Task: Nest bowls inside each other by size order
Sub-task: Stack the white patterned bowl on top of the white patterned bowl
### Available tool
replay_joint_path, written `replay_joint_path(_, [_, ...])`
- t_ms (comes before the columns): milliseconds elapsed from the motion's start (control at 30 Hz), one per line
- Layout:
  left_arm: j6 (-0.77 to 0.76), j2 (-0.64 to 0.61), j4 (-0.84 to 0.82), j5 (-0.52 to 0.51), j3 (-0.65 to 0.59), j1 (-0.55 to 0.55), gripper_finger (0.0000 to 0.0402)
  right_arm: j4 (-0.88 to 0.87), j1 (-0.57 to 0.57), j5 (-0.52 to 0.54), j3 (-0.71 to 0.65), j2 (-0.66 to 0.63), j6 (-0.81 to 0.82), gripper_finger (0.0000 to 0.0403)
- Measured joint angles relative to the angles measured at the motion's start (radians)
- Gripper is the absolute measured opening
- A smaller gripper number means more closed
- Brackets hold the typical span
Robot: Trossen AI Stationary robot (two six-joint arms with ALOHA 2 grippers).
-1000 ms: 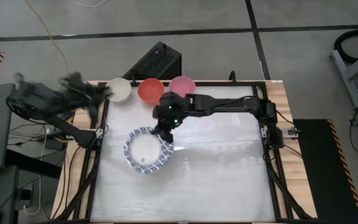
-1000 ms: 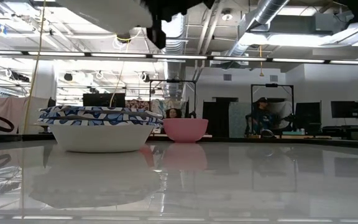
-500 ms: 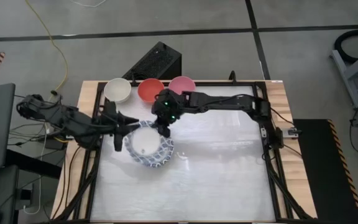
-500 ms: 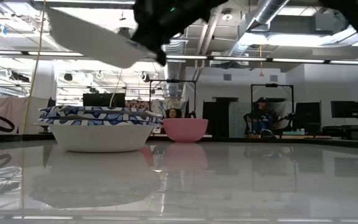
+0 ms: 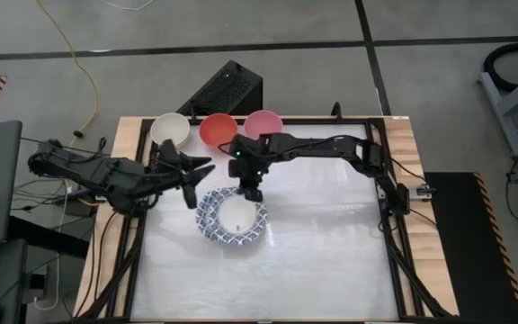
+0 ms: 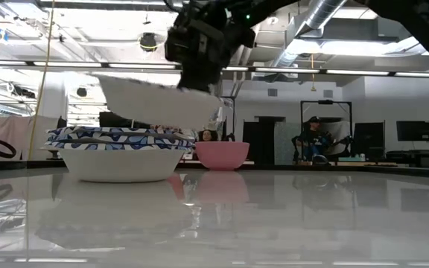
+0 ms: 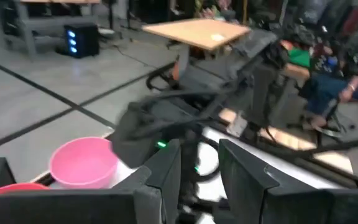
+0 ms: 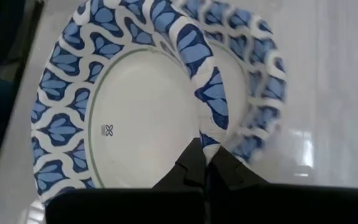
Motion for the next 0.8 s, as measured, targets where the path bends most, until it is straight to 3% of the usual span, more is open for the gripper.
replay_joint_path(267, [0.069,0.021,0.06,0.367,0.0,0.155,0.0098,0.049,-0.045,-0.059,0.0,0.0,-0.022,0.0013])
replay_joint_path(400, [0.113,0.009,0.044,0.625,0.0,0.285,0.0098,0.176,-0.045,-0.069,0.001,0.0,0.018,0.0013])
replay_joint_path(500, [0.124,0.0,0.013,0.746,0.0,0.398,0.0098,0.221,-0.055,-0.072,0.001,-0.001,0.076,0.0013])
replay_joint_path(600, [0.158,-0.001,-0.023,0.81,0.0,0.499,0.0098,0.218,-0.064,-0.061,0.001,-0.001,0.081,0.0013])
replay_joint_path(800, [0.173,0.005,-0.035,0.801,0.0,0.606,0.0098,0.168,-0.078,-0.085,0.001,-0.001,0.057,0.0013])
